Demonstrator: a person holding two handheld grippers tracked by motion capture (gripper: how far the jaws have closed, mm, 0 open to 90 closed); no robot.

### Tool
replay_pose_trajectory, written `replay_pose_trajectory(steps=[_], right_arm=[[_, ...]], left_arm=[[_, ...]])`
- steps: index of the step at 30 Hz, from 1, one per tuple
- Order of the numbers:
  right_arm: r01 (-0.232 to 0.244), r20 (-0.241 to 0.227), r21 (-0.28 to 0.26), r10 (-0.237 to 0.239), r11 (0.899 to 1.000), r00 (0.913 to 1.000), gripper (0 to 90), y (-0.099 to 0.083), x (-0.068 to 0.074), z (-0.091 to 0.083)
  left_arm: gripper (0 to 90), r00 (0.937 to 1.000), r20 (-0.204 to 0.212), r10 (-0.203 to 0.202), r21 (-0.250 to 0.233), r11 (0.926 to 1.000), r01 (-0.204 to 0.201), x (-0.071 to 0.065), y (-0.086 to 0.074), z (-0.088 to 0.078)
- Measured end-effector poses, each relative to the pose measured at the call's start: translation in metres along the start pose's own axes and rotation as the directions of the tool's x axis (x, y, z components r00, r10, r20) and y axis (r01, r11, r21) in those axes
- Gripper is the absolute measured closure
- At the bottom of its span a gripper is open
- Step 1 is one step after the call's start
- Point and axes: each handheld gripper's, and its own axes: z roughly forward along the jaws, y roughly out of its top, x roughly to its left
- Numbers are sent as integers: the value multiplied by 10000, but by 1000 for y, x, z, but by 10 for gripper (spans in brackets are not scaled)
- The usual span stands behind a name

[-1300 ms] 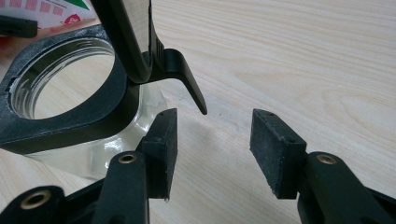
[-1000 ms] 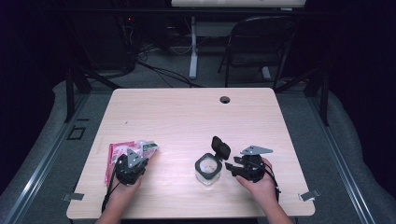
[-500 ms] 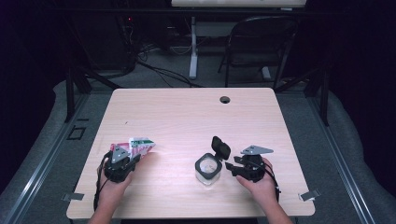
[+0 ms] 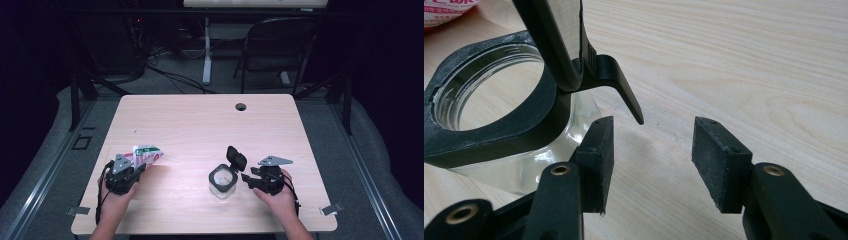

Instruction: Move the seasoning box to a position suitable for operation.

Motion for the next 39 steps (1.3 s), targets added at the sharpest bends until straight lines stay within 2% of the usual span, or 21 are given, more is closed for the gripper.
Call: replay_pose_trajectory(steps=[9, 16, 23, 28, 30, 35, 39], right_arm=[[-38, -15, -64, 37, 10000, 10000, 511, 0, 0, -1], [-78, 42, -154, 79, 9999, 10000, 510, 0, -1, -2], [-112, -4, -123, 112, 9999, 9999, 510, 0, 0, -1], [-146, -4, -186, 146, 9997, 9999, 510, -1, 0, 0], [-95, 16, -132, 95, 9999, 10000, 510, 0, 0, -1], [-144, 9, -259, 145, 9996, 9999, 510, 0, -1, -1], [-169, -37, -230, 168, 9996, 9999, 510, 0, -1, -2]], left_arm=[[884, 9994, -103, 340, 183, 9993, -338, 2, 7, -4], [886, 9978, -360, 557, 29, 9984, -556, 7, 20, -16], [891, 9929, -890, 786, -305, 9962, -816, 17, 41, -37], [898, 9869, -1246, 1025, -702, 9912, -1118, 24, 64, -61], [899, 9869, -1182, 1095, -852, 9891, -1200, 24, 72, -69], [900, 9914, -542, 1190, -1326, 9832, -1252, 11, 88, -76], [900, 9867, -156, 1616, -1297, 9782, -1622, -7, 96, -68]])
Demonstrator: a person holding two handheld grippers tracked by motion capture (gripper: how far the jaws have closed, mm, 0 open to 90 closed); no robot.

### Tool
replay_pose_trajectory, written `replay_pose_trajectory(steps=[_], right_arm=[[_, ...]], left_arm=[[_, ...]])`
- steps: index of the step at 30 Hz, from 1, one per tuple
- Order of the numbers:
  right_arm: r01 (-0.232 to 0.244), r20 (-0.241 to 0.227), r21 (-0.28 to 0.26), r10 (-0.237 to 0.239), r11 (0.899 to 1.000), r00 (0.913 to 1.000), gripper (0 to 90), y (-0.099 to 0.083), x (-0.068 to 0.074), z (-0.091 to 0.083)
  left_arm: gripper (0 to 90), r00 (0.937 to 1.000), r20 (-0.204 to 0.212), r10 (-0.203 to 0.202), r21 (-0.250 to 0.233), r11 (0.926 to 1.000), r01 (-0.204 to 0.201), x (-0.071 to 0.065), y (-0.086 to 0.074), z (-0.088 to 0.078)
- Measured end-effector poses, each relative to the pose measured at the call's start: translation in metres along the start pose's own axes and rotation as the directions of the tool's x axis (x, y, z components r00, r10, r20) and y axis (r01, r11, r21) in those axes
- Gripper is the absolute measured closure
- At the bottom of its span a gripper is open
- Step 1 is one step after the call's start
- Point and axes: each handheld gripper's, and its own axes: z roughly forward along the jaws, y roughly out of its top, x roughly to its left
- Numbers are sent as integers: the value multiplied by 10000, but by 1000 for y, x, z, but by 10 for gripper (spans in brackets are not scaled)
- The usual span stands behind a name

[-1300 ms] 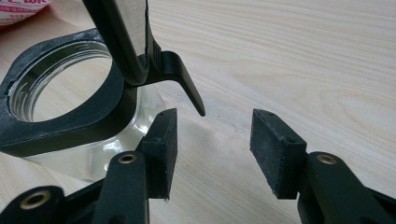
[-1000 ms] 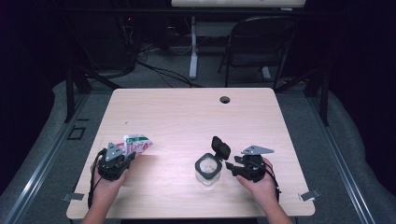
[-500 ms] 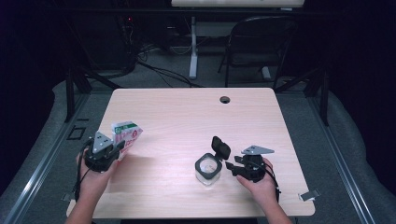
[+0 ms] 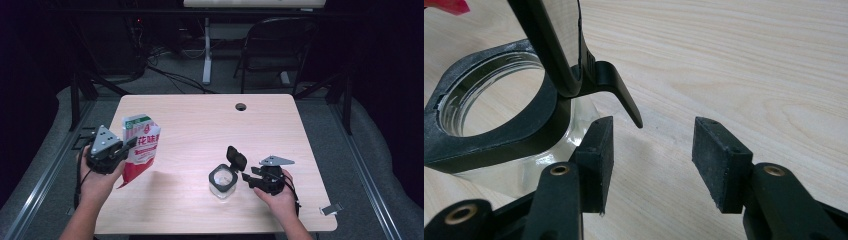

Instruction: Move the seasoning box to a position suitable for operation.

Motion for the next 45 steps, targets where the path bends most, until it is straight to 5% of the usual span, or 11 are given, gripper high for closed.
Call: replay_pose_trajectory(steps=[10, 28, 33, 35, 40, 45], right_arm=[[-98, 85, -44, 99, 9999, 9999, 505, 0, -2, -1], [-540, 8, -223, 541, 9983, 9985, 506, 3, -10, -8], [-466, 19, -620, 468, 9970, 9989, 465, 11, -9, -17], [-498, 30, -679, 502, 9964, 9987, 485, 13, -9, -21], [-598, -393, -620, 574, 9963, 9976, 570, 16, -11, -30], [-232, -555, -607, 199, 9979, 9983, 602, 24, -7, -40]], left_arm=[[900, 9935, 1073, 385, -3, 9993, -386, -33, 14, 32], [899, 9683, 2413, 646, -130, 9979, -634, -77, 17, 62], [898, 9616, 2738, 159, -342, 9994, -68, -74, 5, 59], [896, 9566, 2915, -42, -384, 9991, 161, -72, 1, 57], [893, 9553, 2951, -171, -426, 9986, 310, -70, -8, 53], [889, 9444, 3236, -576, -365, 9966, 733, -68, -20, 50]])
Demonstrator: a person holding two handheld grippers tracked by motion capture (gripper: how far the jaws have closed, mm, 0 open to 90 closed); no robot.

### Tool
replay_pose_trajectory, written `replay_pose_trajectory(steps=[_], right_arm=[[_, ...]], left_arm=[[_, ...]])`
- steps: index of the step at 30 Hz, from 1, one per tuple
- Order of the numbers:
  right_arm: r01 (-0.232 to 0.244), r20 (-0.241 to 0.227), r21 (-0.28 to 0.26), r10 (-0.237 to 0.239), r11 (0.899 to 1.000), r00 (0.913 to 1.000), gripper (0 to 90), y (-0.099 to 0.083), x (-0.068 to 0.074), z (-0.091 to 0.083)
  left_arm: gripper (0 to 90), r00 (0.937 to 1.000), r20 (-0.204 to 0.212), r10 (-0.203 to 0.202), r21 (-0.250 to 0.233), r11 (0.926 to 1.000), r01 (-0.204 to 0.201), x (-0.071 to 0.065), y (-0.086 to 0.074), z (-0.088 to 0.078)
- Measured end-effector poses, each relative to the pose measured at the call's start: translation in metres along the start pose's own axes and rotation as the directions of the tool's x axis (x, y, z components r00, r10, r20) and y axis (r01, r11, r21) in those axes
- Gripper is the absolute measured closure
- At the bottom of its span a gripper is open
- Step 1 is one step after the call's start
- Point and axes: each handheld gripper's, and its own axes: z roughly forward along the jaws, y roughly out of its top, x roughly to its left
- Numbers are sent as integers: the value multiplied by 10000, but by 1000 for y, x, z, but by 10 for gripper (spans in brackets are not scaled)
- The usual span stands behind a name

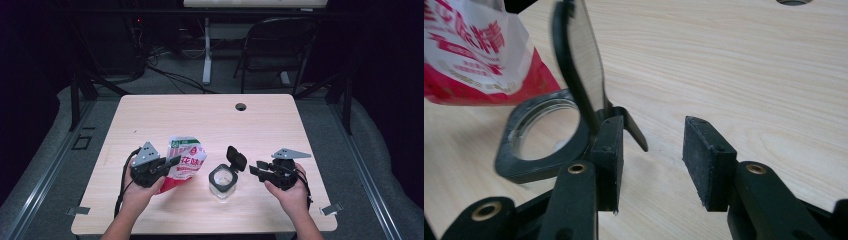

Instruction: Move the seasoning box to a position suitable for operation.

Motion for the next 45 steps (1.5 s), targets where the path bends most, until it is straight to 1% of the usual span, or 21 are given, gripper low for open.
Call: replay_pose_trajectory(steps=[1, 3, 7, 8, 9, 11, 13, 14, 16, 18, 22, 26, 27, 28, 32, 33, 36, 41, 45], right_arm=[[67, -70, 62, -66, 10000, 10000, 613, 2, 1, -3], [109, -249, 94, -106, 9999, 9996, 634, 7, 5, -7], [170, -490, -42, -172, 9998, 9986, 678, 14, 11, -17], [128, -535, -84, -132, 9999, 9985, 690, 15, 12, -19], [184, -651, -102, -191, 9998, 9977, 701, 17, 15, -22], [223, -760, -137, -233, 9997, 9968, 718, 20, 19, -26], [361, -857, -192, -376, 9992, 9956, 740, 23, 24, -30], [360, -915, -246, -381, 9990, 9951, 749, 25, 27, -31], [442, -1087, -230, -464, 9988, 9930, 769, 27, 31, -34], [501, -1165, -213, -522, 9985, 9918, 775, 29, 33, -35], [582, -1276, -216, -605, 9981, 9900, 779, 31, 37, -35], [650, -1335, -216, -673, 9977, 9888, 777, 33, 39, -37], [626, -1376, -291, -660, 9976, 9883, 777, 34, 41, -37], [719, -1384, -247, -747, 9971, 9876, 778, 35, 42, -39], [847, -1688, -209, -871, 9962, 9818, 778, 40, 50, -38], [870, -1794, -210, -893, 9960, 9797, 778, 41, 53, -36], [1037, -1909, -91, -1036, 9946, 9761, 778, 43, 59, -31], [1333, -2236, 89, -1280, 9910, 9662, 777, 47, 72, -19], [1482, -2435, 117, -1409, 9889, 9596, 776, 50, 80, -11]], left_arm=[[889, 10000, 56, -82, 4, 10000, 82, 0, -3, 0], [886, 9999, 91, -131, 176, 9998, 129, 0, -7, 0], [884, 9995, 219, -224, 319, 9993, 217, -1, -16, -1], [884, 9988, 350, -354, 380, 9987, 341, -1, -20, -1], [884, 9982, 394, -442, 426, 9982, 426, -2, -23, 0], [884, 9978, 475, -465, 632, 9971, 435, -4, -30, 2], [882, 9962, 701, -509, 614, 9970, 466, -7, -35, 3], [882, 9959, 759, -502, 581, 9973, 459, -8, -36, 4], [881, 9967, 706, -391, 677, 9971, 343, -11, -35, 5], [880, 9963, 752, -411, 622, 9974, 365, -13, -36, 6], [877, 9960, 742, -489, 552, 9975, 449, -14, -37, 6], [872, 9936, 868, -717, 464, 9966, 679, -13, -39, 6], [870, 9934, 868, -755, 457, 9964, 717, -12, -39, 6], [869, 9932, 877, -764, 448, 9963, 727, -12, -40, 6], [868, 9928, 887, -811, 412, 9961, 777, -13, -40, 6], [868, 9929, 879, -801, 420, 9962, 767, -13, -40, 6], [867, 9932, 860, -785, 415, 9963, 751, -13, -40, 6], [864, 9933, 850, -781, 393, 9964, 750, -13, -40, 6], [861, 9939, 805, -756, 402, 9966, 725, -14, -41, 5]])
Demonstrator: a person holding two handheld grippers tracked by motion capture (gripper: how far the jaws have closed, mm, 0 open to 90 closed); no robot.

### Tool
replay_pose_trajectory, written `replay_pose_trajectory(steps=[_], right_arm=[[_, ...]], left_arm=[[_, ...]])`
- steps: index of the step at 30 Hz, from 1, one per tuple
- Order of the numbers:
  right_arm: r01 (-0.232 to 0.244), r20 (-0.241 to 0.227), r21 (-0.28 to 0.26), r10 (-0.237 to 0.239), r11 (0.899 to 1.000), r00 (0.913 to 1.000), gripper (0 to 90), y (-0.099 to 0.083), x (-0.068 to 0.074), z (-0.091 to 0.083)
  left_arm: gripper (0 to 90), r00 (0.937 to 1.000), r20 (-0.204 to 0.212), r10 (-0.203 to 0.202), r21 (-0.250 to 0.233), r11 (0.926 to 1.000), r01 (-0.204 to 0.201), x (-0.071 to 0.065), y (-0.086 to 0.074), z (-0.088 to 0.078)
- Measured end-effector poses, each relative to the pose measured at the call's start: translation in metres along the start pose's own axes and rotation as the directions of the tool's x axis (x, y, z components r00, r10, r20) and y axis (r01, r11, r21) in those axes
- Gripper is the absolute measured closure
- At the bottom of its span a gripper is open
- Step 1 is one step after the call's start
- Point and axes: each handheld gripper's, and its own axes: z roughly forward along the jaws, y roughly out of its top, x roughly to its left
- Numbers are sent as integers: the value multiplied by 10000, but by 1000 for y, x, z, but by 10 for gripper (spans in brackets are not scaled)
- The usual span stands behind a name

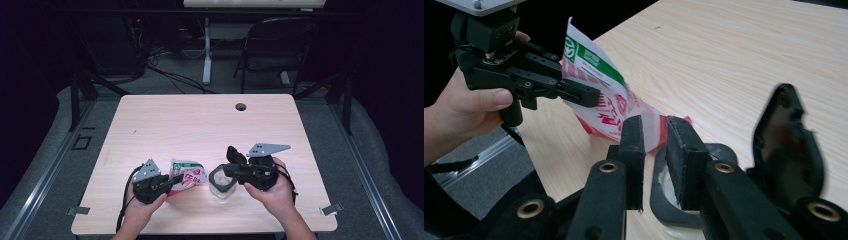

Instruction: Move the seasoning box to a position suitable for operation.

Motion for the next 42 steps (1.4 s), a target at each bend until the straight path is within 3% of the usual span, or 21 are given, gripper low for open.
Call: replay_pose_trajectory(steps=[9, 18, 42], right_arm=[[243, -607, 456, -215, 9987, 9979, 760, 8, 10, 33], [381, -933, 924, -295, 9950, 9952, 759, 8, 15, 62], [364, -982, 1282, -238, 9911, 9949, 823, 3, 13, 81]], left_arm=[[846, 9999, -28, 97, 16, 10000, -97, -3, -2, 0], [841, 9999, -24, 162, 34, 9999, -162, -4, -3, 0], [816, 9996, 122, 258, 133, 9996, -260, -8, -5, 2]])
